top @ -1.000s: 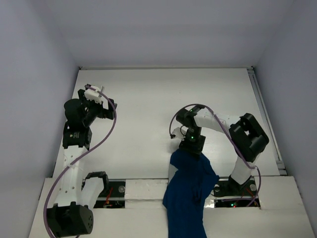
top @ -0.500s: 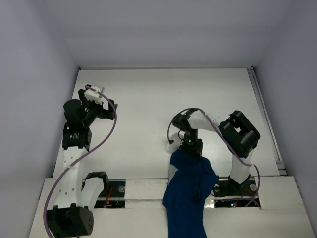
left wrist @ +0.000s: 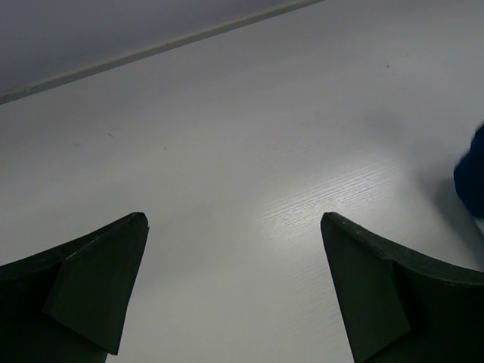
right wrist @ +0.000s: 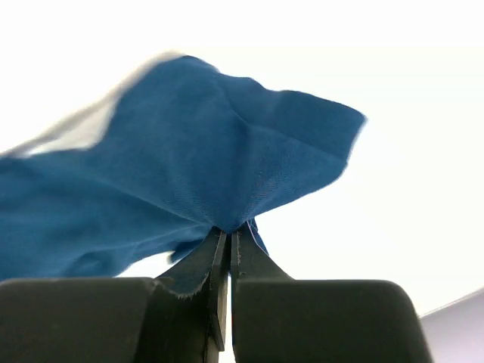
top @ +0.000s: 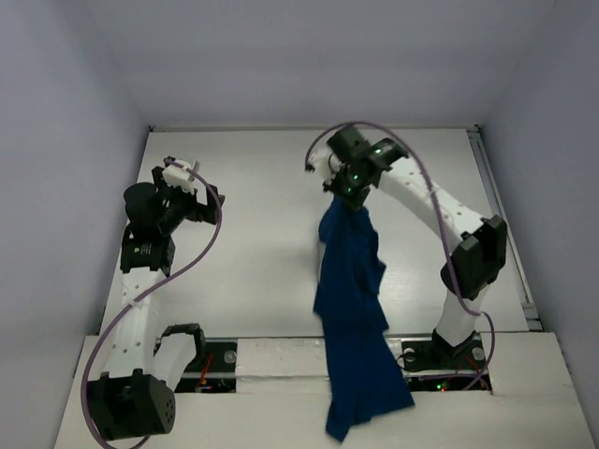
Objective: Fold and stack the t-shirts
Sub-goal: Move the tshirt to the center of the board
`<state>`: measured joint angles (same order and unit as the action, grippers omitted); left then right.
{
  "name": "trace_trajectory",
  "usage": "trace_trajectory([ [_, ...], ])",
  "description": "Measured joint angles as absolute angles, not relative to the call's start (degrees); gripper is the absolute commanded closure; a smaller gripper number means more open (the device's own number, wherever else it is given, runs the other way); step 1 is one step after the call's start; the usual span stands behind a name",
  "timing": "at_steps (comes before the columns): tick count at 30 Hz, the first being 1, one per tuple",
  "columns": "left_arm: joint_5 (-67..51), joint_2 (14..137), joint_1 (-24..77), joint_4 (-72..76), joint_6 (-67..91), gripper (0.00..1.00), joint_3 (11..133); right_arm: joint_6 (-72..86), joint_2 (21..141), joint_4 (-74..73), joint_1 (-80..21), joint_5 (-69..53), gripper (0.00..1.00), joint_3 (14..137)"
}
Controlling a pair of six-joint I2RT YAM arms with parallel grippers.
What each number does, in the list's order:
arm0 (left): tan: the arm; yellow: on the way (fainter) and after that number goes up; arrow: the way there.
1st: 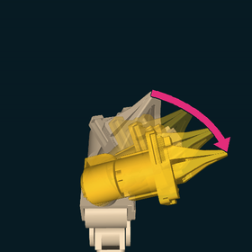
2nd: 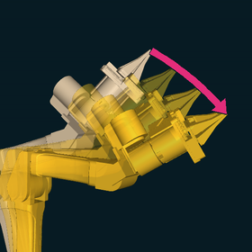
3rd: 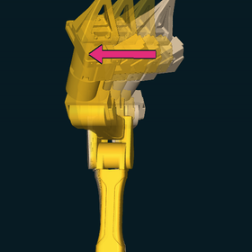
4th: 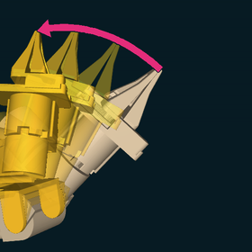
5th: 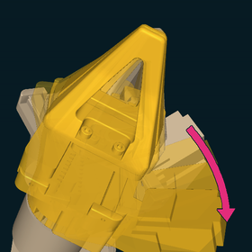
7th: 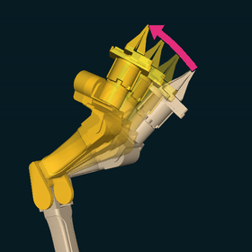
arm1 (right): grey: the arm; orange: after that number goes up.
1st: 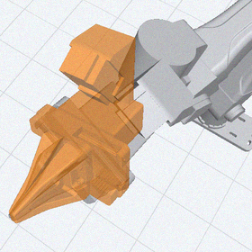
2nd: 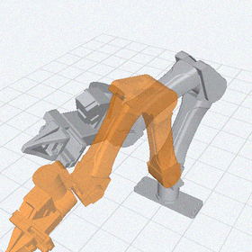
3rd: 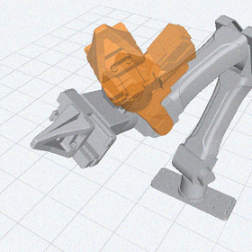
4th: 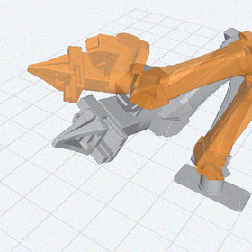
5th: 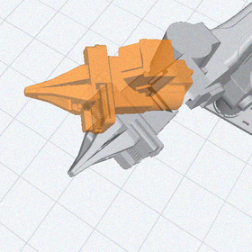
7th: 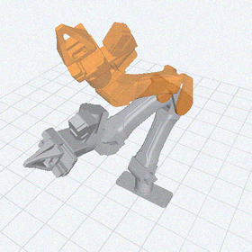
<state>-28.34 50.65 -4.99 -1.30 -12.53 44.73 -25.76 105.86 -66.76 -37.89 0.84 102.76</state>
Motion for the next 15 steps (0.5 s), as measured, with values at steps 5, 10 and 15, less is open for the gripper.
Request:
trace_trajectory([
  [5, -29.32, 51.72, -4.99, -1.32, -12.03, 0.01, 44.73, -25.08, 103.5, -63.46, -29.95, 2.61, 1.0, 115.79],
  [10, -31.73, 52.88, -4.99, -1.34, -11.35, 0.01, 45.56, -24.25, 104.49, -62.13, -27.59, 4.71, 1.0, 119.17],
  [15, -35.53, 54.68, -3.88, -1.1, -10.15, 0.01, 46.61, -23.4, 110.96, -60.1, -26.2, 6.72, 0.82, 114.02],
])
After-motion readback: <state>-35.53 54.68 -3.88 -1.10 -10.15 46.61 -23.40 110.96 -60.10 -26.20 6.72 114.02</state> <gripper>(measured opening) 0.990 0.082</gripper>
